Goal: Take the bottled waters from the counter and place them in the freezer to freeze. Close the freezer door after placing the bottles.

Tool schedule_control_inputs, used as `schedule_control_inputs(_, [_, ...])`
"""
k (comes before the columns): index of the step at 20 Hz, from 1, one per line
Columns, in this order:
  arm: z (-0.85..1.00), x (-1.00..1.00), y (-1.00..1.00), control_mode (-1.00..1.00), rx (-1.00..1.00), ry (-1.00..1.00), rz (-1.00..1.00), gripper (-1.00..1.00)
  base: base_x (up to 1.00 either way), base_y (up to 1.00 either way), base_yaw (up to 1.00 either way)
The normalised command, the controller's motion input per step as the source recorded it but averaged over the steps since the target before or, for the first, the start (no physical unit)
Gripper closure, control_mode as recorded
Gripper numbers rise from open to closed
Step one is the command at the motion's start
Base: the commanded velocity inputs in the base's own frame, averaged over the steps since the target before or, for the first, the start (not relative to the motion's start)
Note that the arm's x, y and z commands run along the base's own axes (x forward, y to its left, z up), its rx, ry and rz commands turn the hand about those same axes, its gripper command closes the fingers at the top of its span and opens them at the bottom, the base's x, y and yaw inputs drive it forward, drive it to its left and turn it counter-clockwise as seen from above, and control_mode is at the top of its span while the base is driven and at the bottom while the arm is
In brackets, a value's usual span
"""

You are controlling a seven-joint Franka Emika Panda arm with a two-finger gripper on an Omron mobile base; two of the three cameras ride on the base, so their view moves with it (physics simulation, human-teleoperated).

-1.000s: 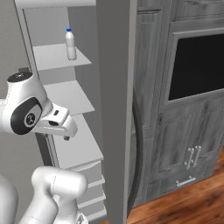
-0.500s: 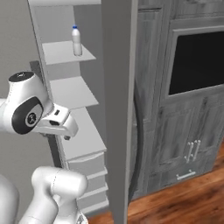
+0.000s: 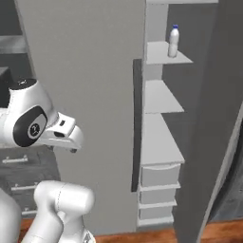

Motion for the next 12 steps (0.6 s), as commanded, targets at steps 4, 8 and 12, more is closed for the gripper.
schedule_control_inputs(4, [0.0, 0.0, 0.0, 1.0, 0.0, 0.0, 0.0, -1.0, -0.5, 1.0, 0.47])
schedule_control_inputs(8, [0.0, 0.0, 0.0, 1.0, 0.0, 0.0, 0.0, -1.0, -0.34, 1.0, 0.39])
schedule_control_inputs(12, [0.0, 0.0, 0.0, 1.0, 0.0, 0.0, 0.0, -1.0, -0.14, 1.0, 0.32])
